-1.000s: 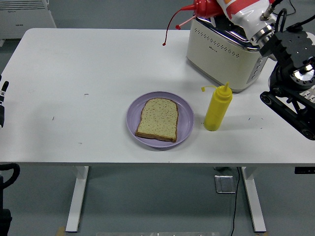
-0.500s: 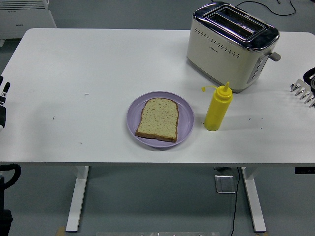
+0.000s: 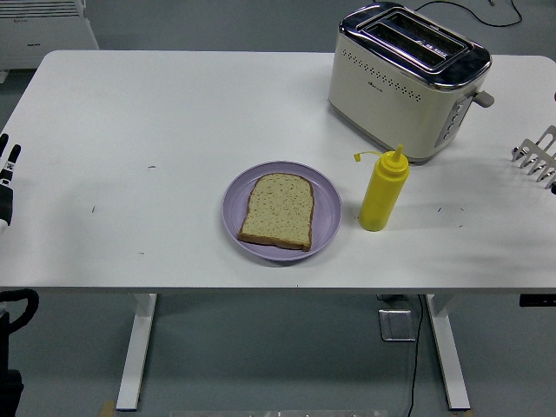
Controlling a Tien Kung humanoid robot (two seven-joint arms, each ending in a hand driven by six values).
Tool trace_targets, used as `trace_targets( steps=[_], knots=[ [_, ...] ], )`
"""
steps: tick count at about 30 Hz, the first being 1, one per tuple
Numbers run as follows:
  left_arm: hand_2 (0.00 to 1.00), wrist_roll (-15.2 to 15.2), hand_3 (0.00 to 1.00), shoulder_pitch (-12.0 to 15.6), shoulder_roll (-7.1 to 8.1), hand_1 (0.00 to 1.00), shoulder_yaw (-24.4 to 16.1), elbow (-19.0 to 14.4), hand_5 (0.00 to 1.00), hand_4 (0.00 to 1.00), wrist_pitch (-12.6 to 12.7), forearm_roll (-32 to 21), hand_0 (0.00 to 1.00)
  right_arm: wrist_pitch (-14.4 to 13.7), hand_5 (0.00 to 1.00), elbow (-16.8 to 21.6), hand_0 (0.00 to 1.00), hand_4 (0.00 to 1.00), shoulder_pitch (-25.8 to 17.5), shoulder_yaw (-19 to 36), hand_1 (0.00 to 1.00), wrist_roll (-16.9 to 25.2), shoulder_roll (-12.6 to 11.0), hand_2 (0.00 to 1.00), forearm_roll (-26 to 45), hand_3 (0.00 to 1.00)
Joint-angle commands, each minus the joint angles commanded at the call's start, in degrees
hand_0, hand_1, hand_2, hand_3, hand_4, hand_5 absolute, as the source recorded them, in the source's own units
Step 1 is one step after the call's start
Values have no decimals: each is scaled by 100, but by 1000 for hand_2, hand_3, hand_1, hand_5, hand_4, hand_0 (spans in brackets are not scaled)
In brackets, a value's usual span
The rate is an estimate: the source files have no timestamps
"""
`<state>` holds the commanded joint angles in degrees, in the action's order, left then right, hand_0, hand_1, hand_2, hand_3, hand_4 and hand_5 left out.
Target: Pick up the cup,pour liquid into bread,place the cup on the desk
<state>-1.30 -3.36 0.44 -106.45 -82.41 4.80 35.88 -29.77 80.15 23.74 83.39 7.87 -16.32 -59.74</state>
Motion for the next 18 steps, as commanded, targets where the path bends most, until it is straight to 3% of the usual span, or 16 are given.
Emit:
trace_targets(
  steps=[7,11,18],
  knots=[
    [847,1,744,-2,0,835,-4,2,998,664,5,-5,827,2,57,-61,8,716,-278,-63,105,506,47,224,1571,278],
    [847,1,744,-7,0,835,7,5,998,664,4,-9,827,-97,54,-132,9,712,-365,-210,106,840,73,226,1225,279],
    [846,-1,743,-13,5,833,7,5,998,664,9,-13,827,-370,53,-328,10,709,-448,-480,109,829,83,227,343,281]
  ],
)
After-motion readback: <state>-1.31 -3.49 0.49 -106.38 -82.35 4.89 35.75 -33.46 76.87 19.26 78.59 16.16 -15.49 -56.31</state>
